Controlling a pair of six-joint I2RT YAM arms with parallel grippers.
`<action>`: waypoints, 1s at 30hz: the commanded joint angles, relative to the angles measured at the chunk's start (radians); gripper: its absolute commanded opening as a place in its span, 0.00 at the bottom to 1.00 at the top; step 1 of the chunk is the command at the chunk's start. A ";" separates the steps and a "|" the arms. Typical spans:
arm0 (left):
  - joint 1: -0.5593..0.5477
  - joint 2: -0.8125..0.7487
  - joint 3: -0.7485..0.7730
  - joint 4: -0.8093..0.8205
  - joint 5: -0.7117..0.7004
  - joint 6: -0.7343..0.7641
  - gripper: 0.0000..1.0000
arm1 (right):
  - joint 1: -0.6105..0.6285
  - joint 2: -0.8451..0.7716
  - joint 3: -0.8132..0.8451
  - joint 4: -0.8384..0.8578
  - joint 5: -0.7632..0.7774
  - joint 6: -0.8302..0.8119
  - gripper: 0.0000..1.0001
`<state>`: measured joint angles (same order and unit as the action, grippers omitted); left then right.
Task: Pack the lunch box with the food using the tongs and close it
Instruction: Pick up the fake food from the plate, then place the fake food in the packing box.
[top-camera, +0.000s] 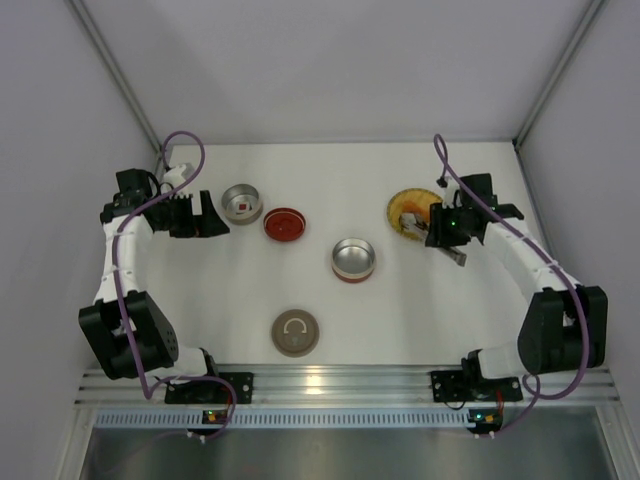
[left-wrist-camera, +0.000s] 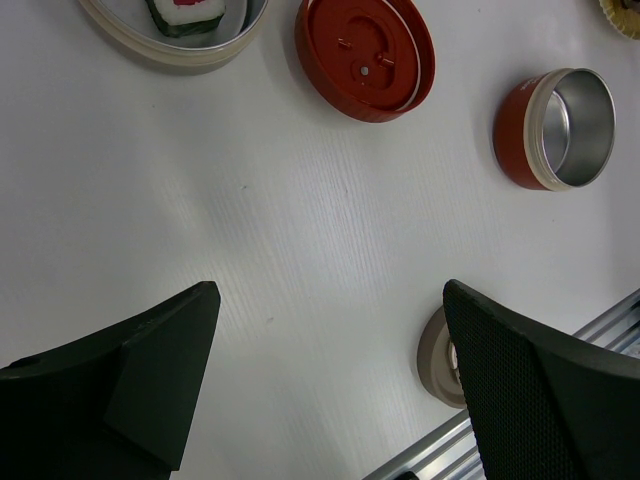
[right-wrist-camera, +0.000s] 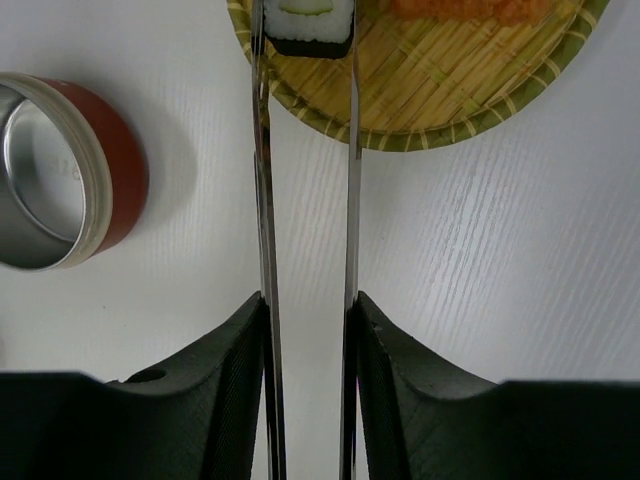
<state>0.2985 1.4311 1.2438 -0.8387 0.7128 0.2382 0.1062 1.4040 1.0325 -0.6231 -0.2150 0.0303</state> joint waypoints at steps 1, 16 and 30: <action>0.001 -0.011 0.006 0.032 0.010 0.012 0.98 | -0.011 -0.080 0.098 -0.013 -0.046 -0.023 0.24; 0.001 0.017 0.037 0.056 0.158 -0.106 0.98 | 0.343 0.050 0.463 0.029 -0.061 -0.147 0.15; 0.007 0.012 -0.006 0.188 0.096 -0.208 0.98 | 0.635 0.634 1.012 0.099 -0.034 -0.090 0.17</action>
<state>0.2993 1.4570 1.2530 -0.7105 0.8104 0.0555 0.6834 1.9873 1.9152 -0.6071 -0.2543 -0.0757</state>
